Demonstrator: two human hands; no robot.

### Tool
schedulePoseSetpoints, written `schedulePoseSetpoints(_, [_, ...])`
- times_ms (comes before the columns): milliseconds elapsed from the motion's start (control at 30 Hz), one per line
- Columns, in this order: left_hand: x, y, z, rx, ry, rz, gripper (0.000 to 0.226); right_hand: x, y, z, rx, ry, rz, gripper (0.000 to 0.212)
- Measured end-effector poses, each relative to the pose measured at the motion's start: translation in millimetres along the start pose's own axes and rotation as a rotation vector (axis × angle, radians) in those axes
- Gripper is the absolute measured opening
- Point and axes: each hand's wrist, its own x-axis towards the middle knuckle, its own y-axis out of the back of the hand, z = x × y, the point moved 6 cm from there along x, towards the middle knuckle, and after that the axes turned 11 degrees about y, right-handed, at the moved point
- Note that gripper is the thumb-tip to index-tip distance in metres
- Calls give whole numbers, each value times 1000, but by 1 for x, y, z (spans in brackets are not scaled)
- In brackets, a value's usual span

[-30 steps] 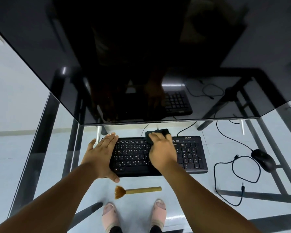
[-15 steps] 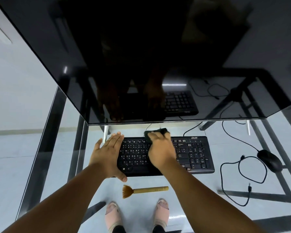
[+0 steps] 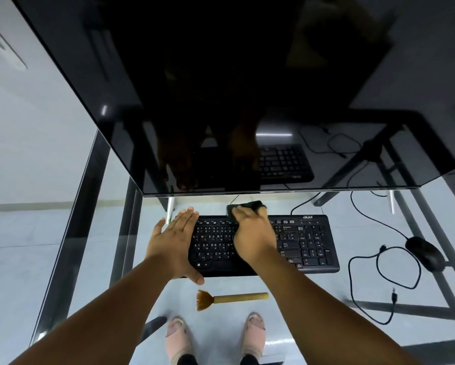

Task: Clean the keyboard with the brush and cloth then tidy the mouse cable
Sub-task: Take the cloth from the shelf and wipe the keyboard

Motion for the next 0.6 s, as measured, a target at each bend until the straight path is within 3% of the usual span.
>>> schedulePoseSetpoints(100, [0, 0, 0, -1, 3, -1, 152, -7, -6, -6, -33, 151, -46, 68])
schedulePoseSetpoints(267, [-1, -1, 0, -17, 3, -10, 152, -17, 10, 44, -58, -4, 30, 64])
schedulePoseSetpoints(367, [-2, -1, 0, -21, 0, -3, 152, -14, 12, 58, 40, 8, 134, 52])
schedulePoseSetpoints(467, [-2, -2, 0, -18, 0, -2, 152, -19, 27, 71, 432, -143, 414, 39])
schedulePoseSetpoints(600, [-1, -2, -1, -21, -1, -6, 151, -22, 23, 72, 1159, -369, 357, 30])
